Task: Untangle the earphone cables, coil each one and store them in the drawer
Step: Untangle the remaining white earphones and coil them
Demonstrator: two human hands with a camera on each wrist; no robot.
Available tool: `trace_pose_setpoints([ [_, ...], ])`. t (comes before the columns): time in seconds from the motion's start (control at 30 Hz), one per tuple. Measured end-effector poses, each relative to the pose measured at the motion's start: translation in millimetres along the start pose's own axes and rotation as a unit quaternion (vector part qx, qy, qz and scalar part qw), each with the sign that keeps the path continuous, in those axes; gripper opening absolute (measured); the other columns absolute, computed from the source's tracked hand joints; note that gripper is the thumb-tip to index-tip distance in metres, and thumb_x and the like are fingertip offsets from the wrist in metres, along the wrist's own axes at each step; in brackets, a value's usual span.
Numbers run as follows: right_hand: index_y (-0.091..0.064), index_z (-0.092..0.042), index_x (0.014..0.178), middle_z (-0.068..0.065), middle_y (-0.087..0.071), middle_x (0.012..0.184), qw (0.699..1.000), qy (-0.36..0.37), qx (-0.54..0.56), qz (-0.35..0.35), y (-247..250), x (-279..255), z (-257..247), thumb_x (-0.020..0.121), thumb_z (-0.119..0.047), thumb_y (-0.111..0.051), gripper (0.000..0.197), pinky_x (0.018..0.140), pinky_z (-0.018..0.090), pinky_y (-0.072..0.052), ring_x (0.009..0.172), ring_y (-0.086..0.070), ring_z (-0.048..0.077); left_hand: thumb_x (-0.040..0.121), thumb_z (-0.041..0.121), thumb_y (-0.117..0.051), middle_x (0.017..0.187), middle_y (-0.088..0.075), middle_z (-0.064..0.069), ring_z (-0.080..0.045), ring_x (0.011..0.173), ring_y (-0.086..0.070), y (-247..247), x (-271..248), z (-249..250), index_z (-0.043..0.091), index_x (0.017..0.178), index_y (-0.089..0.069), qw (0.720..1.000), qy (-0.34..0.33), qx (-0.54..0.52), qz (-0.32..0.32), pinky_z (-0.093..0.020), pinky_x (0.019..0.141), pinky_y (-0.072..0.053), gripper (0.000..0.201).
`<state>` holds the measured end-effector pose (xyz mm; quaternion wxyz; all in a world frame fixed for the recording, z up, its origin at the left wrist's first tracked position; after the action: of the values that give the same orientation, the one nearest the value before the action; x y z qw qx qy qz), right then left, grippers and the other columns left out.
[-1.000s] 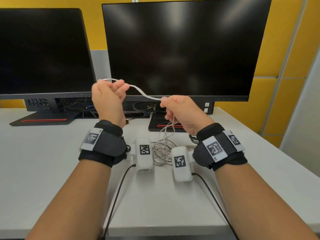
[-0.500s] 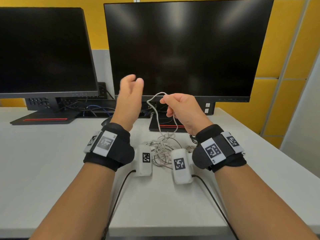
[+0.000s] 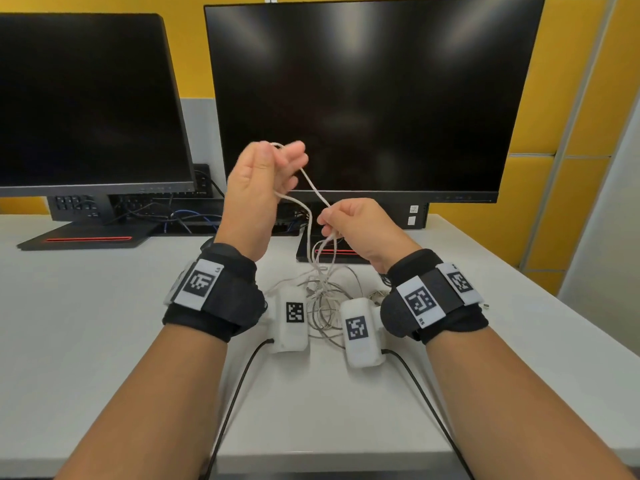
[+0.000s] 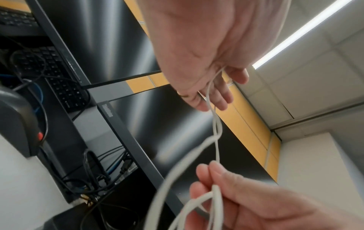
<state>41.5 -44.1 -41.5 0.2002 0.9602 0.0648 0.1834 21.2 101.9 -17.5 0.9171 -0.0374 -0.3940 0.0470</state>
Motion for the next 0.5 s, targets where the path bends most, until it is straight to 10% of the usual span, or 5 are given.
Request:
trace_pose_setpoints([
  [0.13, -0.071, -0.016, 0.095, -0.003, -0.064, 0.093, 1.0, -0.002, -0.022, -0.01, 0.8, -1.3, 0.4, 0.098, -0.024, -0.052, 0.021, 0.087, 0.029, -0.042, 0.091, -0.054, 0.01, 0.103, 0.028, -0.028, 0.11, -0.065, 0.004, -0.012, 0.11, -0.062, 6.5, 1.6, -0.7, 0.025, 0.085, -0.053, 0.993, -0.065, 0.074, 0.058, -0.032, 0.096, -0.048, 0.032],
  [0.3, -0.073, -0.016, 0.096, -0.003, -0.062, 0.082, 0.996, 0.048, 0.061, 0.04, 7.2, 0.2, -6.5, 0.094, -0.023, -0.059, 0.017, 0.064, 0.018, -0.043, 0.07, -0.053, 0.006, 0.099, 0.019, -0.044, 0.079, -0.062, 0.0, -0.017, 0.081, -0.063, 9.0, 3.2, -5.3, 0.019, 0.075, -0.06, 0.991, 0.009, 0.105, 0.084, -0.032, 0.082, -0.053, 0.029],
  [0.5, -0.073, -0.023, 0.098, -0.006, -0.064, 0.077, 0.989, 0.081, 0.11, 0.056, 9.5, 0.5, -11.1, 0.094, -0.028, -0.061, 0.014, 0.055, 0.014, -0.044, 0.062, -0.052, 0.004, 0.095, 0.023, -0.056, 0.098, -0.065, -0.002, -0.013, 0.082, -0.066, 3.7, -0.8, -17.2, 0.016, 0.116, -0.056, 0.977, 0.147, 0.155, -0.004, -0.027, 0.076, -0.056, 0.022],
])
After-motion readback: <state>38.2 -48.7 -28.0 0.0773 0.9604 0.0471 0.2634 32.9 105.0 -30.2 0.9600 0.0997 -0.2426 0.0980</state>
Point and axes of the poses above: each hand's wrist, its own x-axis towards the middle knuckle, its own y-axis out of the back of the hand, z = x × y, the point moved 3 cm from there along x, towards the middle knuckle
